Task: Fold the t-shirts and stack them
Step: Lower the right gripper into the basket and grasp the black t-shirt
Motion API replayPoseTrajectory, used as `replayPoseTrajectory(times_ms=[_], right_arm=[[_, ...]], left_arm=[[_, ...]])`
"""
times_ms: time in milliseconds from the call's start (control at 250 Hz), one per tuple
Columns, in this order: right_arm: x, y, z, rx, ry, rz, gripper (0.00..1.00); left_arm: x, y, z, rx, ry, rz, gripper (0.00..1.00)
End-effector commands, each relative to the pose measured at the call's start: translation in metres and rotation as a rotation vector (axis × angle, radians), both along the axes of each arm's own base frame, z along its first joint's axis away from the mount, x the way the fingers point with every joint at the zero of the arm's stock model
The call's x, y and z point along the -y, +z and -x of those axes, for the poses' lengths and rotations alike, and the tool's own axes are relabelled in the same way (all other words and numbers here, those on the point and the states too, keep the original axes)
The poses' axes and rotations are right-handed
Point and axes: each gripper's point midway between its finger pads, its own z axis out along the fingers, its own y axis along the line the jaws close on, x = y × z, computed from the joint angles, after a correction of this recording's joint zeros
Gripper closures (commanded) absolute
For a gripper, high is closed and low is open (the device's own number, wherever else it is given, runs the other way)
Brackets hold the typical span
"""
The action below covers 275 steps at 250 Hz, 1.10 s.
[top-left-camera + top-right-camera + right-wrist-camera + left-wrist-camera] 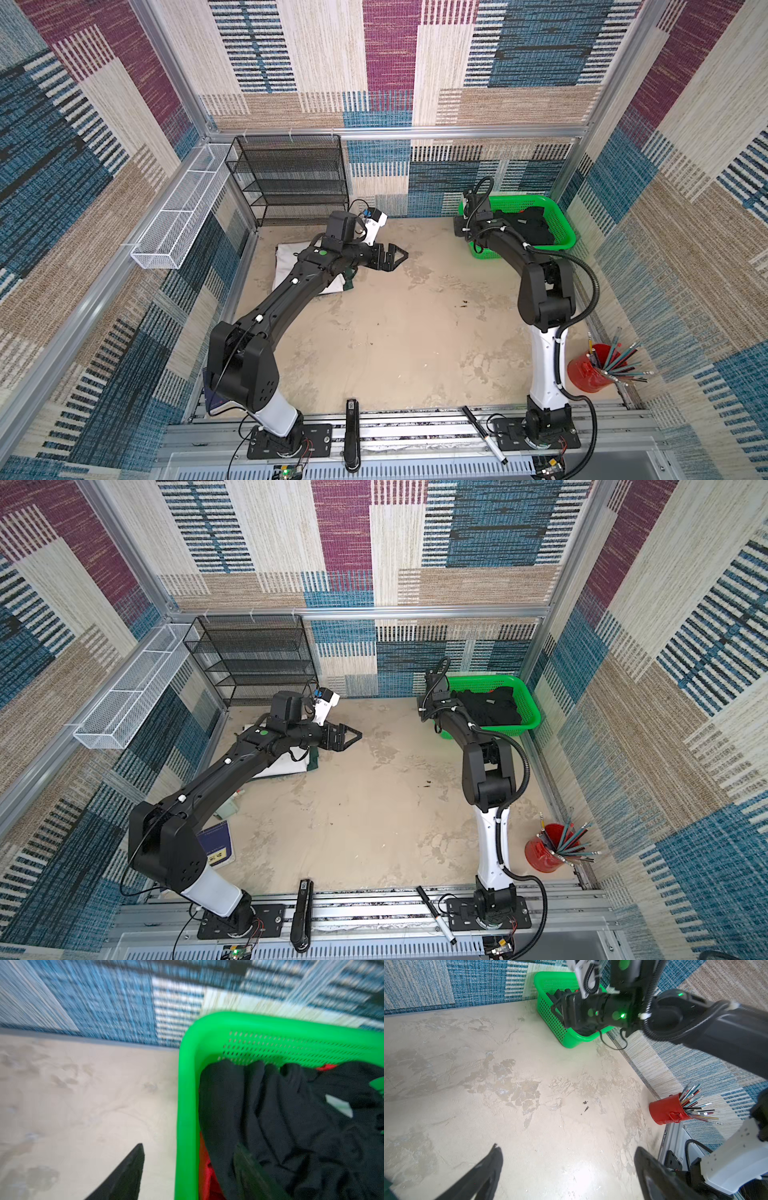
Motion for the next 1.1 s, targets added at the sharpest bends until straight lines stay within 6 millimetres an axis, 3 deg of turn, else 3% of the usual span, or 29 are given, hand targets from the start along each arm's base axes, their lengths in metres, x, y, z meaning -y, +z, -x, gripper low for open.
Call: replayPoseTrajectory(times_ms=[0, 120, 280, 396, 540, 672, 860, 984, 1096], right_arm=[[0.009, 0.037, -0.005, 0.083, 0.003, -0.101, 0.32], [0.057, 0.034, -0.007, 0.066, -0.103, -0.162, 0.36], [0.119, 0.002, -0.011, -0.004, -0.270, -0.125, 0.37], [0.147, -0.019, -0.014, -0.039, -0.332, -0.114, 0.29], [0.174, -0.045, -0.014, -0.105, -0.400, -0.069, 0.27], [0.184, -0.062, -0.013, -0.137, -0.411, -0.089, 0.33], [0.181, -0.078, -0.015, -0.181, -0.389, -0.108, 0.46], [0.179, -0.077, -0.017, -0.177, -0.380, -0.118, 0.70], [0.181, -0.056, -0.020, -0.132, -0.385, -0.114, 0.96]], left_arm=[[-0.004, -0.001, 0.000, 0.035, -0.003, -0.030, 0.01], [-0.006, -0.001, 0.001, 0.039, 0.002, -0.042, 0.01], [-0.005, -0.001, 0.003, 0.038, -0.003, -0.037, 0.01], [-0.005, -0.001, 0.004, 0.040, -0.007, -0.037, 0.01], [-0.005, -0.002, 0.004, 0.036, -0.009, -0.038, 0.01], [-0.003, -0.003, 0.004, 0.031, -0.015, -0.034, 0.01], [-0.002, -0.005, 0.004, 0.020, -0.019, -0.028, 0.01], [-0.002, -0.005, 0.004, 0.021, -0.017, -0.033, 0.01], [-0.003, -0.005, 0.004, 0.022, -0.013, -0.037, 0.01]])
